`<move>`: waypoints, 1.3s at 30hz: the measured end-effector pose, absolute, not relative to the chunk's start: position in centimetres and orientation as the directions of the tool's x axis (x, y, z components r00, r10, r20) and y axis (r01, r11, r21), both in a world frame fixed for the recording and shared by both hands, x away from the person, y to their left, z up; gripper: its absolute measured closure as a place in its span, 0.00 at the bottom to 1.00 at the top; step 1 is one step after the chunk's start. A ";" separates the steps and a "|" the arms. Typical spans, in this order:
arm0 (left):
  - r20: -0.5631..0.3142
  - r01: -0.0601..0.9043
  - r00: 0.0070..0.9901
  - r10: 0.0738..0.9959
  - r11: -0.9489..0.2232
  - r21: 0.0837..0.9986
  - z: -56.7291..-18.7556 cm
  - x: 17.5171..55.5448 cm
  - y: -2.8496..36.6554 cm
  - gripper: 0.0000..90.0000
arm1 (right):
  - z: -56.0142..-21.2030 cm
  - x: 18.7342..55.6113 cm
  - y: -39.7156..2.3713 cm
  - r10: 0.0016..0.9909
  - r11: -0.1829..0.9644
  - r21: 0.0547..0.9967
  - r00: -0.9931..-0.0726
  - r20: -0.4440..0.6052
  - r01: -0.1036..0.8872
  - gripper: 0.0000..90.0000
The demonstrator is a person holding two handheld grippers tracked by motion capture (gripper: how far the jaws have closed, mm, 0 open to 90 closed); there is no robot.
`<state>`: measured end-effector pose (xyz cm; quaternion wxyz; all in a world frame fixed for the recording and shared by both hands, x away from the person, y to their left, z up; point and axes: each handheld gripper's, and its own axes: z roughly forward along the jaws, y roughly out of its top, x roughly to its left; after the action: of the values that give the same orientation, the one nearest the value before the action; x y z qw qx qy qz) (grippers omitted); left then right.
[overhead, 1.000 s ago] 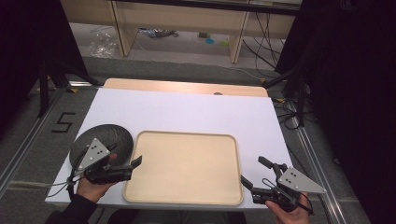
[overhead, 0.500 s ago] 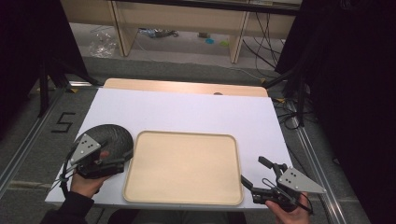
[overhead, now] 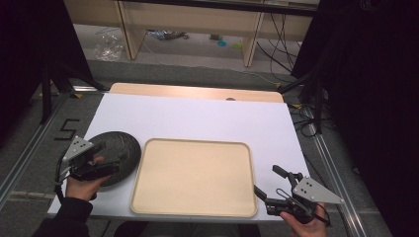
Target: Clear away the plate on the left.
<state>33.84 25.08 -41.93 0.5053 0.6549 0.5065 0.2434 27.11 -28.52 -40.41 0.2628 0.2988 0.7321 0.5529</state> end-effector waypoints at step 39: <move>-0.314 0.582 0.163 0.935 0.165 0.796 -45.0 37.7 34.0 0.14 | -40.5 27.2 -28.6 0.723 0.206 0.969 -0.688 -0.058 0.134 0.18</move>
<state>37.67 33.96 -44.95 0.4502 0.6156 0.6164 0.1960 27.16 -28.62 -40.48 0.2642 0.2934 0.7301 0.5577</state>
